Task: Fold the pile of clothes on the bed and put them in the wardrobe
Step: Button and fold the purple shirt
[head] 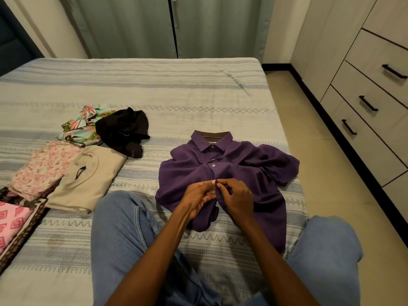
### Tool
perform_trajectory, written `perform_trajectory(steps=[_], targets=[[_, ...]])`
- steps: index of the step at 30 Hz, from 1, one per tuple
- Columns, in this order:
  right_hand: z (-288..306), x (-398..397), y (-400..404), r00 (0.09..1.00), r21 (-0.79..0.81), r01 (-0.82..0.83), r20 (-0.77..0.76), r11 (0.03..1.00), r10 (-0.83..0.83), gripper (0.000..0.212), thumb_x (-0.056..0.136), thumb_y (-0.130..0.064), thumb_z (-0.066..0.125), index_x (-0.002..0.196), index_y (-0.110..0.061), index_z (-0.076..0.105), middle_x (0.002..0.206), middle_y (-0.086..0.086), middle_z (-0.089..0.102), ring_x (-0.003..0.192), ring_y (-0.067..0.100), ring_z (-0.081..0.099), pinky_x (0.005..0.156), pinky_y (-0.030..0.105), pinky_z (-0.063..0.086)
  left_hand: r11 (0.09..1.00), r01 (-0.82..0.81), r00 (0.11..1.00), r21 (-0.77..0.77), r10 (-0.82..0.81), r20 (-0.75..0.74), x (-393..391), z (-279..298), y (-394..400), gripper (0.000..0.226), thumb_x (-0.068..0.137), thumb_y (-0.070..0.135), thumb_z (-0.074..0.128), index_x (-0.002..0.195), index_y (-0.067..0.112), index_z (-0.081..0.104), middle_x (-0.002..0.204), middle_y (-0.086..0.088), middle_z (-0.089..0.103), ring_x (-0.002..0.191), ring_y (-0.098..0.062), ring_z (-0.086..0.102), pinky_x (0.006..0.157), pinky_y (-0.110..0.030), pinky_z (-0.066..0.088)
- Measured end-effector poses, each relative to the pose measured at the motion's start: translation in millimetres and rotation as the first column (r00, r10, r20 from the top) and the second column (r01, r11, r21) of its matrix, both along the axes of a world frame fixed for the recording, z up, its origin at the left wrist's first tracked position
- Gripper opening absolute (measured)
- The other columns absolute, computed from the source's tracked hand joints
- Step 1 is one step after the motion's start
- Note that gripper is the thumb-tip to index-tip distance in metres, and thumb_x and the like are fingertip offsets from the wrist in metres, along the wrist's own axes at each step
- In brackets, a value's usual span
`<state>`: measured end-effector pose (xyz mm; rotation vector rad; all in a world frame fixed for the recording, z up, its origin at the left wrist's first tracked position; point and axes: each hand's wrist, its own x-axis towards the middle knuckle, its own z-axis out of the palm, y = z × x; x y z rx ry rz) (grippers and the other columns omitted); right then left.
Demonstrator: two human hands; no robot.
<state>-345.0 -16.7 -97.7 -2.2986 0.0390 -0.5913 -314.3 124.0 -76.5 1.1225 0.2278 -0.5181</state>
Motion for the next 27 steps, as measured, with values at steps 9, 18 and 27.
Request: perform_trajectory(steps=[9,18,27], targets=[[1,5,-7,0.997,-0.094,-0.077,0.025,0.993,0.079,0.009,0.093,-0.032,0.068,0.102,-0.032,0.07,0.092,-0.014,0.067,0.081,0.008,0.058,0.062,0.024,0.049,0.995,-0.021,0.99,-0.095,0.008,-0.139,3,5,0,0.017,0.098,0.008,0.056,0.1,0.0,0.071,0.095,-0.015,0.075,0.085,-0.019,0.074,0.078,-0.028,0.061],[2,11,-8,0.988,-0.185,-0.082,0.114,0.979,0.104,0.017,0.094,-0.035,0.062,0.106,-0.026,0.072,0.094,-0.01,0.071,0.079,0.01,0.063,0.06,0.025,0.051,0.994,-0.059,0.997,-0.088,0.054,-0.056,7,-2,-1,0.024,0.096,0.018,0.062,0.109,0.0,0.071,0.109,-0.019,0.072,0.1,-0.023,0.07,0.095,-0.034,0.056],[-6,22,-17,0.989,0.046,-0.147,0.029,0.988,0.146,0.021,0.095,-0.039,0.06,0.106,-0.03,0.076,0.098,-0.015,0.074,0.086,0.008,0.064,0.072,0.028,0.054,0.989,0.003,0.993,0.146,-0.02,0.114,11,-6,1,0.021,0.098,0.017,0.061,0.106,0.001,0.071,0.098,-0.015,0.073,0.083,-0.017,0.069,0.078,-0.027,0.057]])
